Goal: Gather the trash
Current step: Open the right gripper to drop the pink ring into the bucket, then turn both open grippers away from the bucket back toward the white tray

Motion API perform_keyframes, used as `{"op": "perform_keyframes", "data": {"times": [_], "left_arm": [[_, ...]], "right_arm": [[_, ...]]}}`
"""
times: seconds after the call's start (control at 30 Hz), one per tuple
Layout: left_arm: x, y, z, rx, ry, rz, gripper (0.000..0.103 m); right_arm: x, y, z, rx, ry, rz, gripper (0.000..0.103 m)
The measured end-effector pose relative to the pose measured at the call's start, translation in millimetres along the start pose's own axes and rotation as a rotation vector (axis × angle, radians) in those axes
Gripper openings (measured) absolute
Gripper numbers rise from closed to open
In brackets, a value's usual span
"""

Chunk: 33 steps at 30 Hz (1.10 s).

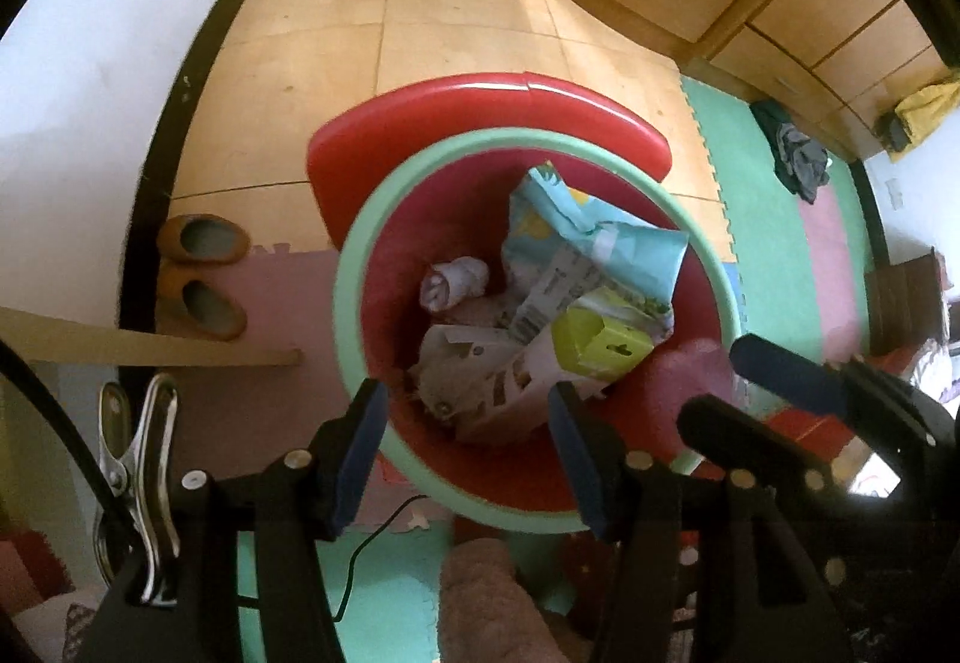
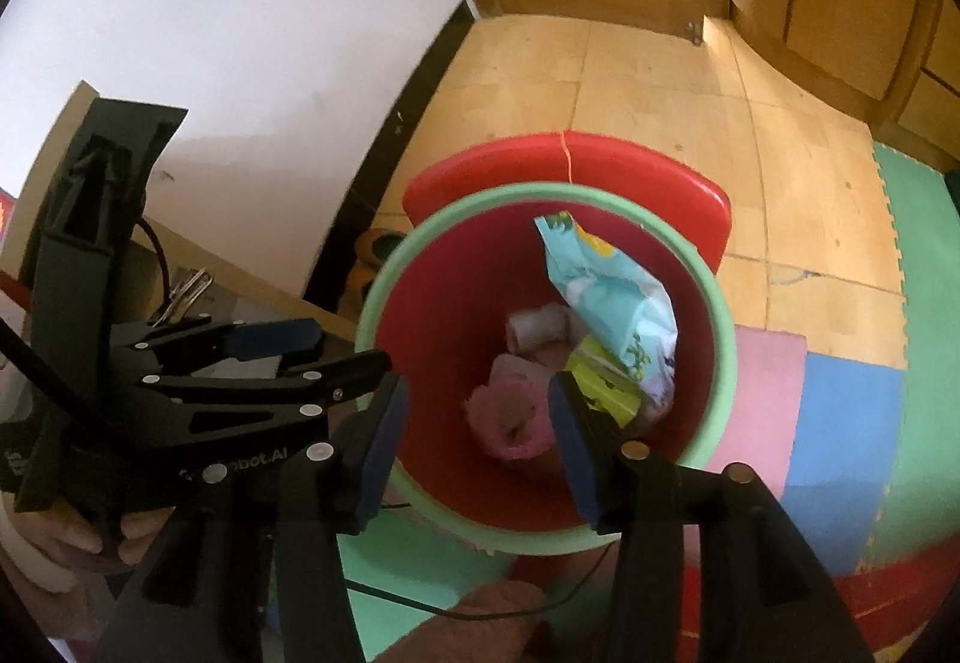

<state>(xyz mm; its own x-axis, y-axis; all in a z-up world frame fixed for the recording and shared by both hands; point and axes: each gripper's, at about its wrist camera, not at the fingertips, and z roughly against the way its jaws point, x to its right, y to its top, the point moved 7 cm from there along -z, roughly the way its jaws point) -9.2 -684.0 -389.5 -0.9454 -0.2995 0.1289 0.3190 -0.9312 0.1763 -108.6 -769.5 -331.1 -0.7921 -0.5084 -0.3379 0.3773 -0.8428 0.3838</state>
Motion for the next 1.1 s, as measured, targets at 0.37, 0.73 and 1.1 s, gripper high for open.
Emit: {"op": "perform_keyframes", "data": {"times": [0.37,0.73,1.1], "left_arm": [[-3.5,-6.0,22.0,0.025,0.043,-0.003,0.058],[5.9,-12.0,66.3,0.076,0.027,0.038,0.058],[28.3,-32.2,143.2,0.185,0.060,0.016,0.059]], "right_arm": [[-5.8,-0.5,10.5,0.005,-0.007,0.028,0.054],[-11.1,-1.3,62.4,0.074,-0.061,0.027,0.054],[-30.1,-2.3,141.1,0.160,-0.074,0.064,0.054]]}}
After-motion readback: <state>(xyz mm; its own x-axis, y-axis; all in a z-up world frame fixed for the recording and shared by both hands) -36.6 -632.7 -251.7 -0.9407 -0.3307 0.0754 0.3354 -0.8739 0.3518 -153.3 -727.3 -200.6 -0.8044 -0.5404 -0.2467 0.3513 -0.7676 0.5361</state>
